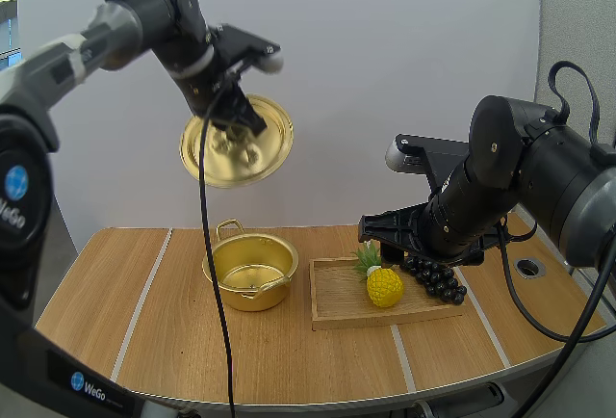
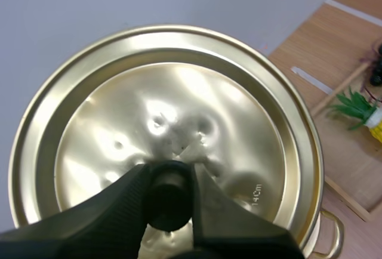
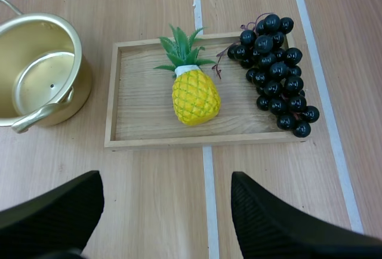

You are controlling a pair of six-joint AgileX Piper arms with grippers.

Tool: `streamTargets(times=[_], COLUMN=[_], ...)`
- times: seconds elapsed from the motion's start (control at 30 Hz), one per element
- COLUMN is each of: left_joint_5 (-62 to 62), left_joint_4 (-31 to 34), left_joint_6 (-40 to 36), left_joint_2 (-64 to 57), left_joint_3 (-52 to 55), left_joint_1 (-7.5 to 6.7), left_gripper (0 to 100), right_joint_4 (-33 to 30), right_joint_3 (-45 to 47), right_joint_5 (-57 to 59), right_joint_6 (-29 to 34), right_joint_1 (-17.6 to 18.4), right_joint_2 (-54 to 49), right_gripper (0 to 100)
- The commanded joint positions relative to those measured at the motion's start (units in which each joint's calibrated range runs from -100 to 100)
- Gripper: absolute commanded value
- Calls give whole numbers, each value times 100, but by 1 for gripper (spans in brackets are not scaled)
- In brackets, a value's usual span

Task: Open the pot, put the grape inside, and close it

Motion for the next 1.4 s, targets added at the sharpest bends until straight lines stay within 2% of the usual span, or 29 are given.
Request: streamTargets(times=[0.0,0.43,0.73,1.1,1.37], left_joint_5=[-380,-403,-669,-1085,-1543], left_joint_4=[236,296,296,296,296], left_joint_6=[-263,-813,-847,-847,-847], left_joint_2=[-236,-515,-515,-524,-524], left_joint_3=[-351,-2328,-3327,-3667,-3667], left_joint_1=[-21,-21,-21,-21,-21], left_gripper=[0,0,0,0,0], right_joint_4=[-14,-14,-14,-289,-533], right_joint_3=[-39,-39,-39,-39,-39], right_joint_5=[36,36,36,36,-485], right_joint_6=[-39,-39,-39,-18,134], right_joint_1=[-11,-11,-11,-11,-11], right_joint_2=[-21,-21,-21,-21,23], right_gripper=[100,100,100,100,100])
